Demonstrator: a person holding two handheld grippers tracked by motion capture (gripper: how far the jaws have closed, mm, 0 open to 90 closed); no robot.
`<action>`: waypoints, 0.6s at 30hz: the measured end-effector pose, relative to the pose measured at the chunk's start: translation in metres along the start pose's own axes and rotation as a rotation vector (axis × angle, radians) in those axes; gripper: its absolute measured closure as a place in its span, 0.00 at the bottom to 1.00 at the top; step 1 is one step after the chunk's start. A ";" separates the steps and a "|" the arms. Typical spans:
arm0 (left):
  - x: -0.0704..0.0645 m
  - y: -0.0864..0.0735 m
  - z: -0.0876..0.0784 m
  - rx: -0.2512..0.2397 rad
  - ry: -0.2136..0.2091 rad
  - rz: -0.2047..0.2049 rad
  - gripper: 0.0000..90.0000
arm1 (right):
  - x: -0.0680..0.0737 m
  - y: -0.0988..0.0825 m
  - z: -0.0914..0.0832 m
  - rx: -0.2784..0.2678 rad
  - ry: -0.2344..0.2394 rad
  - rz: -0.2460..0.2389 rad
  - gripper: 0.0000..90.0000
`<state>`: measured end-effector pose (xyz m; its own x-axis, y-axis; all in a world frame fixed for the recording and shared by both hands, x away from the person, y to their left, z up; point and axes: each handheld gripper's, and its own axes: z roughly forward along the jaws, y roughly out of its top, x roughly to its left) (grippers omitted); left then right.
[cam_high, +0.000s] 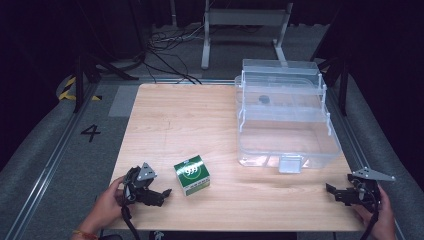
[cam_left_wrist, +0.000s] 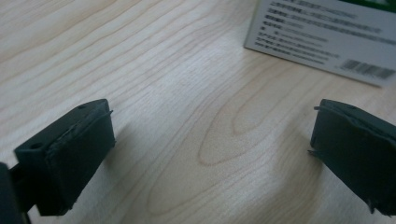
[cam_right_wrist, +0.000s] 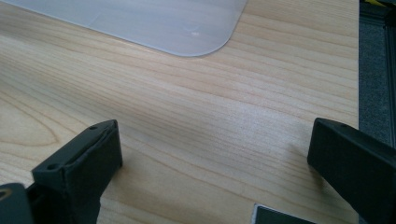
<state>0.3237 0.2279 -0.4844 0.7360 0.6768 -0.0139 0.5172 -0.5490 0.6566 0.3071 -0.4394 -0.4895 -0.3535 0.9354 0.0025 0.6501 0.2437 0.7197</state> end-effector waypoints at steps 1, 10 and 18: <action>0.000 0.000 0.000 0.000 0.000 0.000 0.01 | 0.000 0.000 0.000 0.000 0.000 0.000 0.03; 0.020 0.009 0.007 0.009 -0.165 0.189 0.00 | 0.001 0.001 0.000 0.000 0.017 -0.013 0.03; 0.014 0.006 0.004 0.002 -0.116 0.140 0.01 | 0.002 0.002 0.001 0.010 0.042 -0.042 0.04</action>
<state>0.3384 0.2320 -0.4842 0.8462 0.5327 -0.0091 0.4067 -0.6349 0.6568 0.3085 -0.4369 -0.4884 -0.4085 0.9128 0.0014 0.6406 0.2856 0.7128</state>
